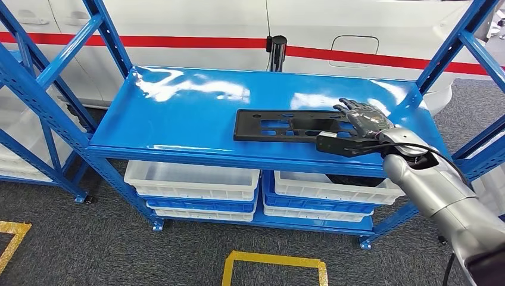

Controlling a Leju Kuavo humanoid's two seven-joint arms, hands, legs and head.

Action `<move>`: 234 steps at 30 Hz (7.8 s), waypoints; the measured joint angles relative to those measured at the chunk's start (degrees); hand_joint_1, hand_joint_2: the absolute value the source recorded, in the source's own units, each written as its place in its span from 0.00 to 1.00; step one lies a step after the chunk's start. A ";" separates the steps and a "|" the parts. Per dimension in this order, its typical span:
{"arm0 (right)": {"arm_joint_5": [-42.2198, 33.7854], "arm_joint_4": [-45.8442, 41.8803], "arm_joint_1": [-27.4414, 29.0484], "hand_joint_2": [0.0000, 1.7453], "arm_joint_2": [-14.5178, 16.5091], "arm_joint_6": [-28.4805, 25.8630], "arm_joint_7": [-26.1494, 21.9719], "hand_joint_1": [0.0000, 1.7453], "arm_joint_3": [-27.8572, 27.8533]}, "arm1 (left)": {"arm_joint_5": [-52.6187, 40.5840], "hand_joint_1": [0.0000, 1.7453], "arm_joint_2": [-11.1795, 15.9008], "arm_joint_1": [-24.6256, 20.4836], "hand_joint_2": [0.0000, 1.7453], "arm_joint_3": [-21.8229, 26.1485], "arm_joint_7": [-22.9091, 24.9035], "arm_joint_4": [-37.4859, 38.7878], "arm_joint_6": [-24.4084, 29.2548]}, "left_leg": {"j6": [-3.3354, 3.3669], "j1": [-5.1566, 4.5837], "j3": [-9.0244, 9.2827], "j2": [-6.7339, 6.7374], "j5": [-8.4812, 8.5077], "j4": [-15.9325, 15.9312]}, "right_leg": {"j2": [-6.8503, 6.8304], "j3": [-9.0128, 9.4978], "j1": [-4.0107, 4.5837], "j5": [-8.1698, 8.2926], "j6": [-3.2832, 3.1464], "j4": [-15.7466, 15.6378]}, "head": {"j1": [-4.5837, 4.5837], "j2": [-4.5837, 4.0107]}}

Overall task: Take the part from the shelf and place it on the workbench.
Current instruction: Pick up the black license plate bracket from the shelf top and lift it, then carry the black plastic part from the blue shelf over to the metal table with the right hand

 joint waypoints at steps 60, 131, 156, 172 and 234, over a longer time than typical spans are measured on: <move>-3.21 -23.45 20.11 1.00 -11.55 -12.37 -7.33 1.00 -14.08 | -4.24 0.00 -1.38 0.44 1.00 3.72 5.17 0.00 -1.14 | 0.48 -0.22 -0.25 -0.52 -0.15 0.11 | -0.45 0.02 -0.20 -0.08 0.38 -0.13 | 0.01 -0.02; 7.17 -23.13 31.00 1.00 5.30 -3.99 -9.68 1.00 -26.51 | -9.60 0.00 -0.17 -0.88 1.00 2.42 6.74 -0.59 -3.03 | 1.32 1.24 4.27 0.70 -0.79 -3.11 | -0.33 -5.19 0.05 -3.40 -1.27 6.79 | 0.42 -0.01; 5.84 -16.48 26.43 1.00 9.24 -3.94 -10.00 1.00 -22.18 | -13.02 0.00 0.18 -0.51 1.00 2.45 27.18 -0.43 -9.63 | 3.19 -0.45 0.86 -1.12 -0.52 1.55 | -0.40 1.55 0.24 -1.75 -1.04 0.74 | 0.94 0.00; 5.98 -15.24 24.84 1.00 9.77 -4.02 -9.48 1.00 -22.09 | -13.60 0.00 -0.50 -0.88 1.00 2.48 27.35 -0.52 -9.52 | -1.63 1.70 -6.34 0.06 8.10 -1.04 | 0.54 4.70 -0.88 -6.11 1.97 1.66 | 0.51 -0.01; 10.69 -16.29 32.44 1.00 11.59 -9.58 -12.45 1.00 -26.40 | -17.39 0.00 -1.00 -0.67 1.00 2.47 24.27 -0.45 -10.25 | -0.32 -0.04 -3.92 0.63 4.18 -0.25 | -0.11 6.02 0.10 -6.49 -1.19 -0.17 | 0.12 -0.01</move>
